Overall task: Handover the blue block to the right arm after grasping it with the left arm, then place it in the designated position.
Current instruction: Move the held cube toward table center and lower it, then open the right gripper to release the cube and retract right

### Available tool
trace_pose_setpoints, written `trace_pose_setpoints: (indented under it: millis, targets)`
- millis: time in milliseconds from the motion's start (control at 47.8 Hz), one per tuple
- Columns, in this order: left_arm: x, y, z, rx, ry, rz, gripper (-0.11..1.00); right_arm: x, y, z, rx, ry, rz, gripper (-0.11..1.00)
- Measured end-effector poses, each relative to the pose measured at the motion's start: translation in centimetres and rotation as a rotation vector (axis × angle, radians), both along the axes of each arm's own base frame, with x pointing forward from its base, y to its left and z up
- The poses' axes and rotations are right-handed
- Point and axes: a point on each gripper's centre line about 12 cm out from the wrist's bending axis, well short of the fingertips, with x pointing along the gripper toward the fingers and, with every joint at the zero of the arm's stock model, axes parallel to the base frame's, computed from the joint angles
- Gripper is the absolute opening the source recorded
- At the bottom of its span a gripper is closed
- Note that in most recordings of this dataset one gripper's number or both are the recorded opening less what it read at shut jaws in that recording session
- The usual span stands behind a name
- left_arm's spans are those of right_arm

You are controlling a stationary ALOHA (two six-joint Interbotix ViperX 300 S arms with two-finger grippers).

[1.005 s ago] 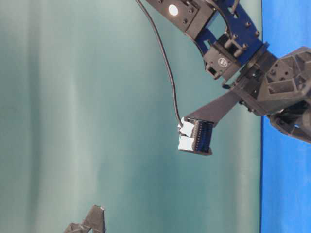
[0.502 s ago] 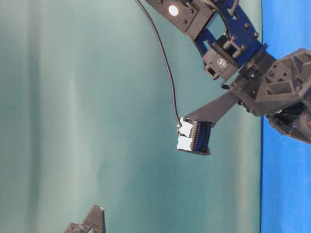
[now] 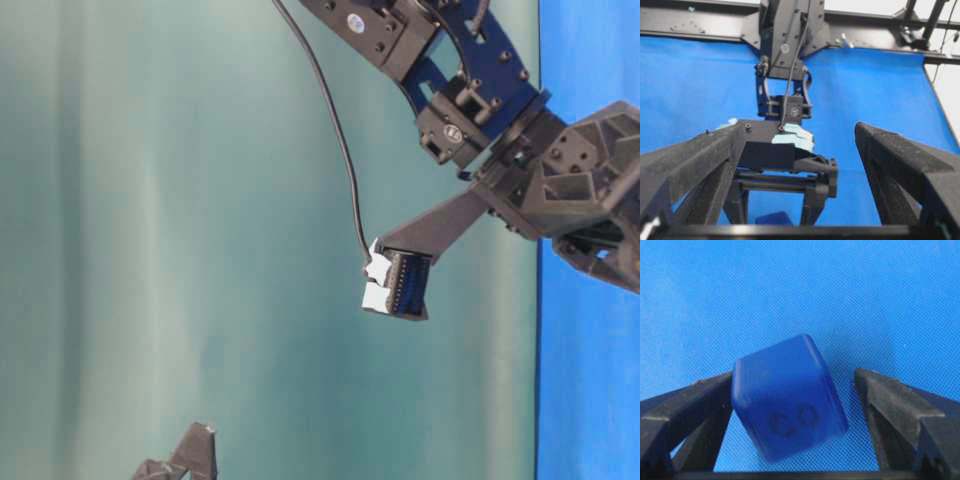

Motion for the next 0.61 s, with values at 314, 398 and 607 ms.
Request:
trace_pose_setpoints:
  millis: [314, 398, 607]
  targets:
    - [-0.1, 0.0, 0.0, 0.000, 0.000, 0.000, 0.93, -0.1, 0.0, 0.0, 0.001, 0.008, -0.004, 0.90]
    - [-0.1, 0.0, 0.1, 0.000, -0.003, 0.000, 0.93, -0.3, -0.1, 0.6, -0.006, 0.011, -0.011, 0.90]
    - [-0.1, 0.0, 0.2, 0.004, -0.006, -0.002, 0.93, -1.6, 0.0, 5.2, -0.034, -0.017, -0.029, 0.90]
